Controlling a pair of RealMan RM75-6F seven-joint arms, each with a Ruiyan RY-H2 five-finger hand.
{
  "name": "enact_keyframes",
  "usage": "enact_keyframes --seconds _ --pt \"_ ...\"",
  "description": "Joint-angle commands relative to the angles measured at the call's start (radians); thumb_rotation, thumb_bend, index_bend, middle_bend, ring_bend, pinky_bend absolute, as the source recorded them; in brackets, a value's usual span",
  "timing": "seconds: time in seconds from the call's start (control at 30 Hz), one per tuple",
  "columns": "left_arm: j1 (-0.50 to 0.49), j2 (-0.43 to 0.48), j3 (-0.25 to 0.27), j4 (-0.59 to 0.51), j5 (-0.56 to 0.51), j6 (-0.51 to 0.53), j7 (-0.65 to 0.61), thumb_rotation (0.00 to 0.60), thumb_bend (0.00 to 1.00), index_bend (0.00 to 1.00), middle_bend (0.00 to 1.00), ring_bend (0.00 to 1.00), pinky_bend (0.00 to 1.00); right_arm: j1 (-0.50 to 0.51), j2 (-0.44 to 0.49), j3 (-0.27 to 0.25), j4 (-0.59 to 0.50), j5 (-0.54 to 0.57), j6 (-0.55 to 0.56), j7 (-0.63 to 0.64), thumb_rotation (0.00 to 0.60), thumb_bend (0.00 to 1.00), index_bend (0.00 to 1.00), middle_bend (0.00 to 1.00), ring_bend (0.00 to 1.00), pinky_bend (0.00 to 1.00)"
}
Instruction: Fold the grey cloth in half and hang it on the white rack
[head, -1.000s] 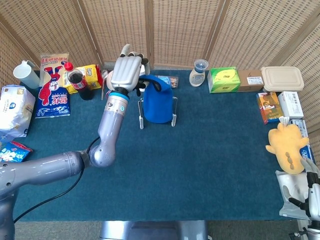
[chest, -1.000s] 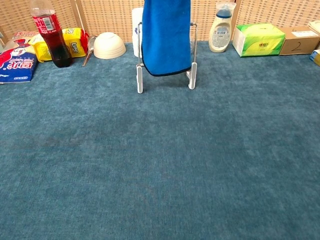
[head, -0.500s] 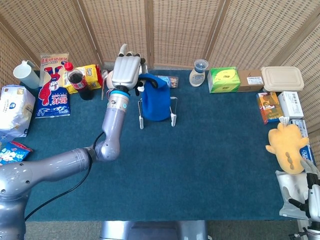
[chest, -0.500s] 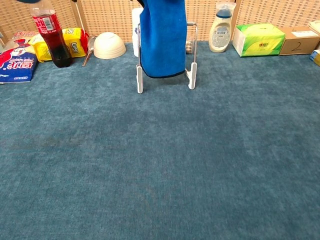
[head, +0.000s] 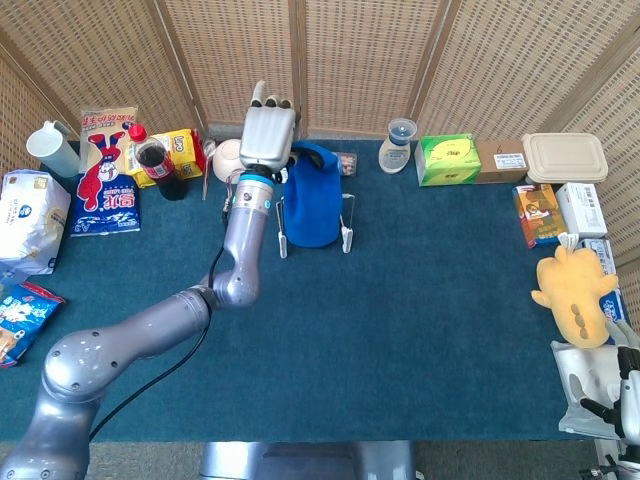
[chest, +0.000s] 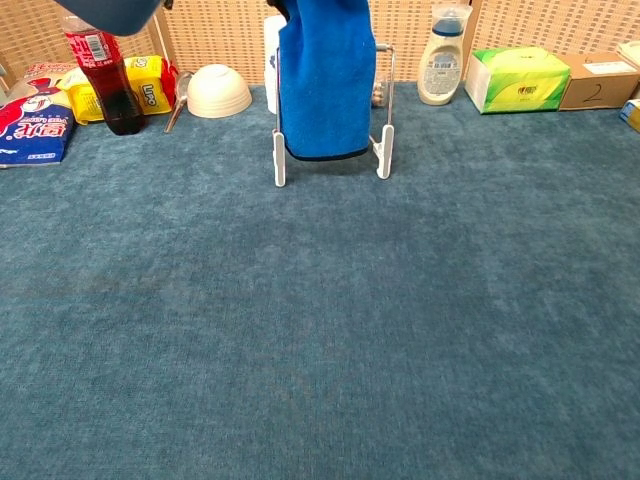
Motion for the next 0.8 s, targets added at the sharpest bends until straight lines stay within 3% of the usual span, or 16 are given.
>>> enact_keyframes --seconds 0.03,0.1,0.17,0.27,0.53,0.8 --pt "-0.022 -0.029 0.0 0.041 0.015 -0.043 0.014 0.6 0.2 0.37 0.15 0.04 0.0 0.0 0.0 0.001 -0.003 0.001 0.0 -0.002 0.6 0.3 0.0 0.06 0.0 0.0" --pt "-0.026 -0.032 -0.001 0.045 0.01 -0.057 0.031 0.6 0.13 0.2 0.04 0.0 0.0 0.0 0.0 0.001 -0.004 0.002 -0.001 -0.004 0.6 0.31 0.0 0.06 0.0 0.0" --pt "-0.027 -0.033 0.004 0.045 0.01 -0.069 0.051 0.6 0.11 0.1 0.0 0.0 0.0 0.0 0.001 0.001 -0.006 0.001 -0.002 -0.004 0.6 0.31 0.0 0.06 0.0 0.0" --pt "-0.026 -0.036 0.005 0.044 0.022 -0.067 0.056 0.6 0.08 0.03 0.0 0.0 0.0 0.0 0.004 0.002 -0.009 -0.001 -0.002 -0.002 0.6 0.31 0.0 0.06 0.0 0.0" --pt "-0.002 -0.023 -0.013 0.002 0.064 -0.039 0.009 0.6 0.04 0.0 0.0 0.0 0.0 -0.003 0.006 0.003 -0.009 -0.002 0.002 0.003 0.6 0.31 0.0 0.06 0.0 0.0" --pt "0.078 0.051 -0.021 -0.163 0.106 0.02 -0.059 0.6 0.04 0.0 0.0 0.0 0.0 -0.001 0.007 0.005 -0.008 -0.01 0.004 0.005 0.6 0.31 0.0 0.06 0.0 0.0"
